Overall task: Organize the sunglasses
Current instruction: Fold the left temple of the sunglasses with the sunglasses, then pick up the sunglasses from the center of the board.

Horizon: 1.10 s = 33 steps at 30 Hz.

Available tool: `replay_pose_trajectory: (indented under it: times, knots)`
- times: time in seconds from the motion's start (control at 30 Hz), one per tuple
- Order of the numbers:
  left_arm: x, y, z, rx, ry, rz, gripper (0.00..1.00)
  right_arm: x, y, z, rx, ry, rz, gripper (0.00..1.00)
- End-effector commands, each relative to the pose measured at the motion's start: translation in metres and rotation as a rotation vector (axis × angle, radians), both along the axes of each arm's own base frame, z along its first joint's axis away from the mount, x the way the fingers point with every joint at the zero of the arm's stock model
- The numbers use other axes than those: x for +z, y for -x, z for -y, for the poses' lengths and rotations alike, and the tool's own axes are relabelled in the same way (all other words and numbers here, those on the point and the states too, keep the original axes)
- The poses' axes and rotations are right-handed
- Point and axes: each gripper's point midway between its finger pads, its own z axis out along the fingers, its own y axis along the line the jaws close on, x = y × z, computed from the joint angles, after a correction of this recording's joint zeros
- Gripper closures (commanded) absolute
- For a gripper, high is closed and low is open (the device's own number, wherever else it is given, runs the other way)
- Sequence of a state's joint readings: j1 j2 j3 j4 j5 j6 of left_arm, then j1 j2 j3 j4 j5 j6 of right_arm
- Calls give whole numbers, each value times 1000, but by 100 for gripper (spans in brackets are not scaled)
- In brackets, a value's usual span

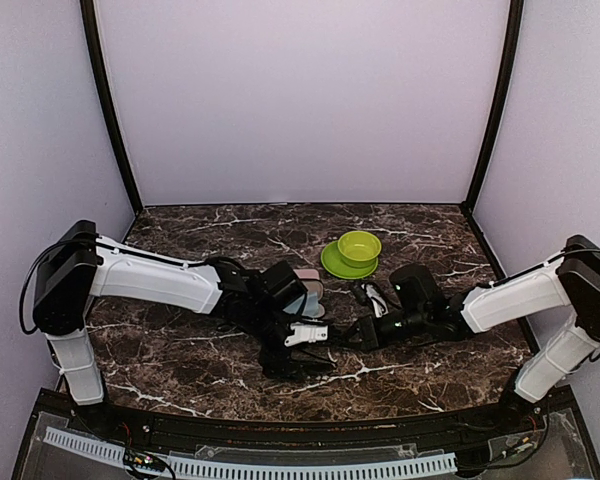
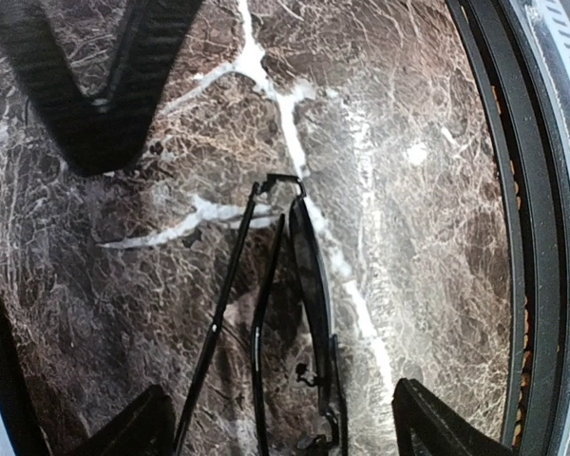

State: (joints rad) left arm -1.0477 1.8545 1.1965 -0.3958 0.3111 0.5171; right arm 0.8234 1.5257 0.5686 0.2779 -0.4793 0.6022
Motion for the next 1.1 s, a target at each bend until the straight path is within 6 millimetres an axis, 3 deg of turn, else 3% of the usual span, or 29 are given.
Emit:
replay_pose_trajectory:
  times: [0.0,0.87,1.07]
  knots:
    - [-1,0,0,-16,-23,-27,21,7,-2,-2,10,-42,26,82]
    - [10,-3,2,14,-26,-54,67,3,0,-1,13,-34,17,82]
    - [20,-5,2,23,-9,-59,69,6,-1,-1,18,-25,30,83]
